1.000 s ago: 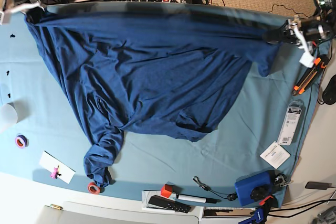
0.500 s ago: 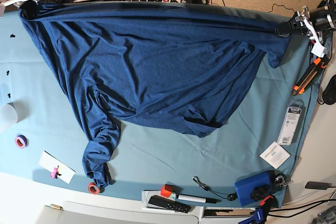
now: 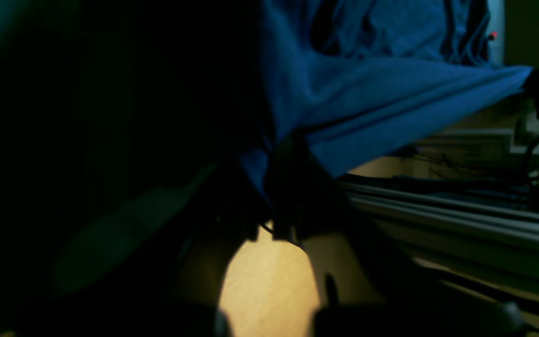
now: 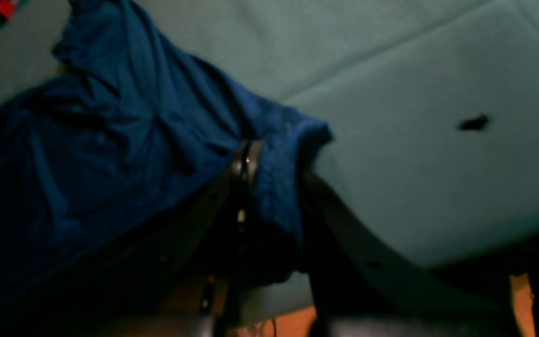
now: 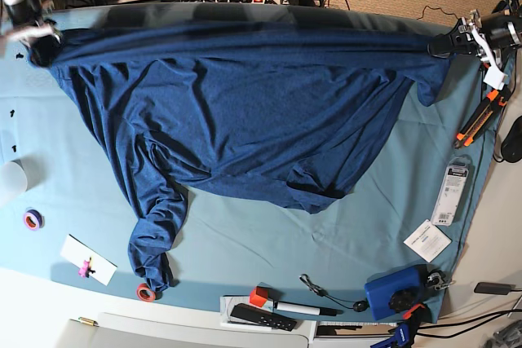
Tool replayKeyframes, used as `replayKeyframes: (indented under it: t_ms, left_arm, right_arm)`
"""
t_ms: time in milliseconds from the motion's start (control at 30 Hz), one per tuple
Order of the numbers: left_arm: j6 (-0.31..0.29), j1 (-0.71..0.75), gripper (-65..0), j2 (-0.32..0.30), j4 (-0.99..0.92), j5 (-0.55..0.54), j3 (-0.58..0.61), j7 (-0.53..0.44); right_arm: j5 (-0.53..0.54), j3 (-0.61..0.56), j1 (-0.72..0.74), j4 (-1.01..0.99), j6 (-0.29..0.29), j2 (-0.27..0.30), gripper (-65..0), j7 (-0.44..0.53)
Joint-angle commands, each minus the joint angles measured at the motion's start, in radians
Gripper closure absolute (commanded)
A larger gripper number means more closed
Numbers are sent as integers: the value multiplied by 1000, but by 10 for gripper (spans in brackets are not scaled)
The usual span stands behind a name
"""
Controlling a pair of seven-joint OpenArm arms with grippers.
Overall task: Layout the t-shirt on the table in an organized manner, then fold the t-shirt properly
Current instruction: 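Lift both held corners and pull them outward to spread the shirt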
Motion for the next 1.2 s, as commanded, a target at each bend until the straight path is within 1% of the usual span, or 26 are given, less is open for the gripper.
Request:
replayKeyframes:
  t_ms: [0, 67, 167, 267, 367, 400, 467, 533, 600, 667, 767, 867, 933, 1167]
  left_arm:
    - [-4, 0, 0, -28, 11, -9, -17, -15]
    - [-4, 0, 0, -28, 11, -9, -17, -15]
    - [-4, 0, 0, -28, 11, -9, -17, -15]
    - [-4, 0, 0, -27, 11, -9, -17, -15]
    - [-4, 1, 0, -28, 11, -9, -17, -15]
    - [-4, 0, 0, -28, 11, -9, -17, -15]
    - [-4, 0, 0, -28, 11, -9, -17, -15]
    - [-4, 0, 0, -28, 11, -9, -17, -15]
    - [-4, 0, 0, -28, 11, -9, -17, -15]
    - [-4, 0, 0, -28, 11, -9, -17, -15]
    - [-4, 1, 0, -27, 11, -9, -17, -15]
    - [-4, 0, 0, -27, 11, -9, -17, -15]
    - [-4, 1, 0, -27, 11, -9, -17, -15]
    - [-4, 0, 0, -27, 11, -9, -17, -15]
  right_arm:
    - [11, -23, 10, 16, -4, 31, 0, 63]
    - [2, -98, 35, 16, -5, 55, 0, 95]
    - [-12, -196, 95, 16, -5, 104, 0, 98]
    - [-8, -241, 160, 17, -5, 124, 0, 96]
    - [34, -225, 170, 18, -4, 101, 0, 44]
    - [55, -213, 158, 18, 6, 84, 0, 16]
    - [86, -192, 114, 18, 44, 40, 0, -43]
    - [70, -184, 59, 16, 46, 7, 0, -70]
    - [8, -184, 11, 7, 45, -5, 0, -47]
    - [-74, -184, -16, -16, 40, 3, 0, 14]
    - [-157, -184, -18, -63, -18, 32, 0, 55]
    - [-170, -184, -18, -118, -51, 69, 0, 74]
    - [-169, -184, -18, -153, -51, 86, 0, 73]
    - [-169, -184, -19, -211, -49, 89, 0, 52]
